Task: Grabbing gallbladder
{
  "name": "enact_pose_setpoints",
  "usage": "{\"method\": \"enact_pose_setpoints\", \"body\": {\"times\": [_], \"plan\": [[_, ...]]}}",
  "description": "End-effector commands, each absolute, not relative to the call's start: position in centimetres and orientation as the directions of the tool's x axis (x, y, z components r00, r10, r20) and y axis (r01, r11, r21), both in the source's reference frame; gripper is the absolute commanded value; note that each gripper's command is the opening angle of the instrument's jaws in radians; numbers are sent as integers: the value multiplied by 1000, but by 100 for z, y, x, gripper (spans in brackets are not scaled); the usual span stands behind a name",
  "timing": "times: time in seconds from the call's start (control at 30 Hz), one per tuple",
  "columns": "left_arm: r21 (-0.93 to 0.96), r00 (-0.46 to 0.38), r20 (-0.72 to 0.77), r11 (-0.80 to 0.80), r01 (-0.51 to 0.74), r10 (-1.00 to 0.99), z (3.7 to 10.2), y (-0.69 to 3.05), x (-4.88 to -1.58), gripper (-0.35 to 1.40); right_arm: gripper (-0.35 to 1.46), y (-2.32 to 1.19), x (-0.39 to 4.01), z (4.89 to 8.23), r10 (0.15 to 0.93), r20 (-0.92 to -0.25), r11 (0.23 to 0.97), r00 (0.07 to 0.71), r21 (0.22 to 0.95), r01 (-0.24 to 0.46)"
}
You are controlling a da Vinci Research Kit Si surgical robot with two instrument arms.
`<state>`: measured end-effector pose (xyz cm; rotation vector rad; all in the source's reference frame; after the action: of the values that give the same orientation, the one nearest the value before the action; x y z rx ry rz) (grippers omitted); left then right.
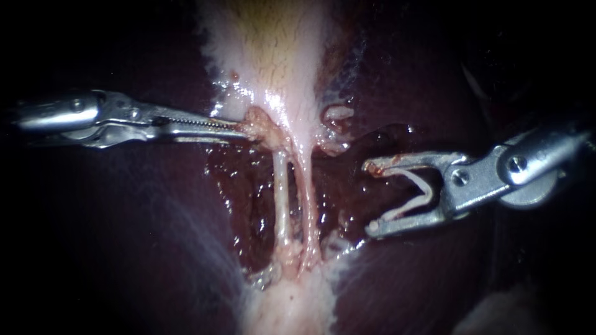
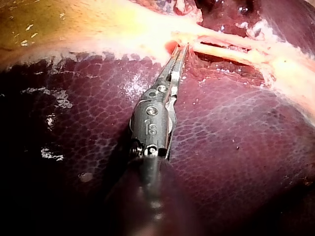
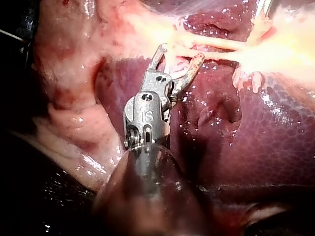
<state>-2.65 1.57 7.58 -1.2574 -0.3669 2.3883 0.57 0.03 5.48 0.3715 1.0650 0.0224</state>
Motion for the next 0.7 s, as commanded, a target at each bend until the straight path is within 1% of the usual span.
{"method": "enact_pose_setpoints", "body": {"times": [0.03, 0.4, 0.57, 0.7], "plan": [[-415, -504, -720, -878, -237, 477, 756, 157, -265, -35, 49, 3, 57, 548, 196, -849, 938, 490, 308, 160], [-430, -503, -715, -873, -233, 486, 734, 157, -258, -35, 49, 3, 56, 548, 196, -849, 938, 490, 308, 160], [-437, -484, -723, -869, -231, 493, 711, 157, -252, -35, 49, 4, 56, 548, 196, -849, 938, 490, 308, 160], [-444, -469, -728, -865, -233, 500, 693, 166, -245, -35, 49, 3, 56, 548, 196, -849, 938, 490, 308, 160]]}}
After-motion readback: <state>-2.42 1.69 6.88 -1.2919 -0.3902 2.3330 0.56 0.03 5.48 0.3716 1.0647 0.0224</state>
